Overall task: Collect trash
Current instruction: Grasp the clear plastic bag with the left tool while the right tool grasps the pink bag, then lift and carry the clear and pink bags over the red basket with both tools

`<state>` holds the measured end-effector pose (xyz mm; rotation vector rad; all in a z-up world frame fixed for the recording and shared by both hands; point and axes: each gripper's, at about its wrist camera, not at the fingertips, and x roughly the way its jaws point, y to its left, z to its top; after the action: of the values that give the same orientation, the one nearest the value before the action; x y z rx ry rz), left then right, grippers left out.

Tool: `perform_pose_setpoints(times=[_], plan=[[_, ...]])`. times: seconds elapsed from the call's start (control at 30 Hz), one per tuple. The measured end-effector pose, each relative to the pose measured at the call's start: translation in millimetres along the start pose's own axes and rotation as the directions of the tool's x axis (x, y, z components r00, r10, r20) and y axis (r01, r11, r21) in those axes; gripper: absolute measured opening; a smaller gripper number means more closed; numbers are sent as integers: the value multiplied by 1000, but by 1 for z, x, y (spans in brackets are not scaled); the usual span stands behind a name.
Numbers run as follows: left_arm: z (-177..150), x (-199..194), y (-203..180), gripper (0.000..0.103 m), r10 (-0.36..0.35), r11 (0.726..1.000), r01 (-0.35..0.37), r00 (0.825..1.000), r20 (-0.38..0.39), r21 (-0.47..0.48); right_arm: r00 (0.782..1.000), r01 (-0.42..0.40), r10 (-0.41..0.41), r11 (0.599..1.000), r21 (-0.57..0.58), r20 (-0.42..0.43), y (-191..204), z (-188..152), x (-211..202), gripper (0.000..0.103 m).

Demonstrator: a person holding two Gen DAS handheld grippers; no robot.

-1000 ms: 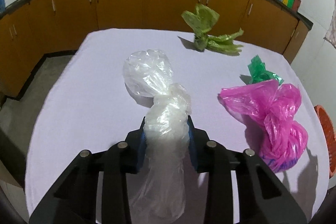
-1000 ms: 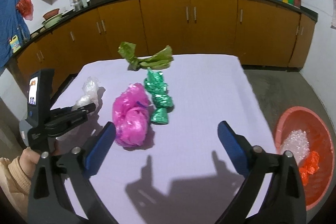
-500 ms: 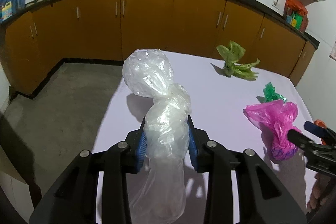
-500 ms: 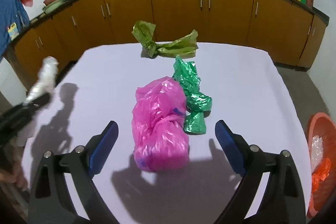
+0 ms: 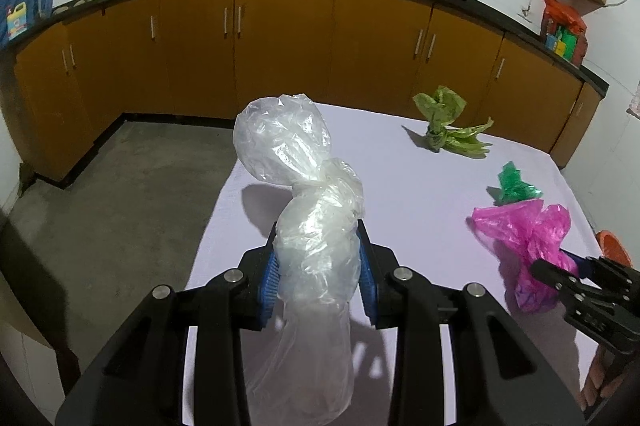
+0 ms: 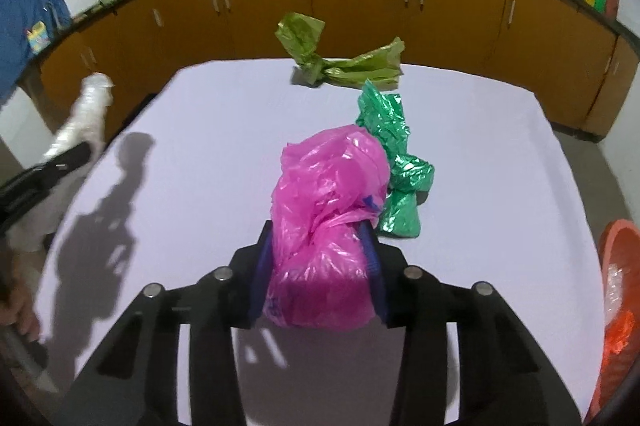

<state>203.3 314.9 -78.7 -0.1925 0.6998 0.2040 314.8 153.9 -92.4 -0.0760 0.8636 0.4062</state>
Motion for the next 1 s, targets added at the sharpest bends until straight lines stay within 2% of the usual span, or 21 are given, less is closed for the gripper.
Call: perform_pose_setpoints(times=[0.13,0.23,0.43,0.57,0.73,0.83,0.93,1.0], plan=[[2,-5,-15,35,-21,1000,20,1000,10,21,996,-77,76,997,25,50,-6,-7,-32,41],[3,-10,-30,35,-46,998,45,999,20,41,991,-104,99,993,58,90,-17,-10,-55,40],[5,-23,-71,35,-119,989,115,992,37,95,984,-80,53,985,154,172,-57,-14,-101,40],[4,-33,-107,35,-185,973,177,982,38,146,978,21,-67,975,221,199,-95,-21,-130,40],[1,-44,-155,35,-274,943,262,961,31,206,954,160,-226,940,302,196,-149,-39,-164,40],[-3,-48,-192,35,-339,912,326,941,12,250,925,248,-332,896,369,184,-189,-57,-190,40],[-10,-53,-233,35,-402,872,388,915,-16,299,892,322,-420,850,417,168,-219,-76,-213,40],[-17,-57,-263,35,-445,838,431,895,-40,333,878,347,-453,826,444,156,-235,-87,-222,40]])
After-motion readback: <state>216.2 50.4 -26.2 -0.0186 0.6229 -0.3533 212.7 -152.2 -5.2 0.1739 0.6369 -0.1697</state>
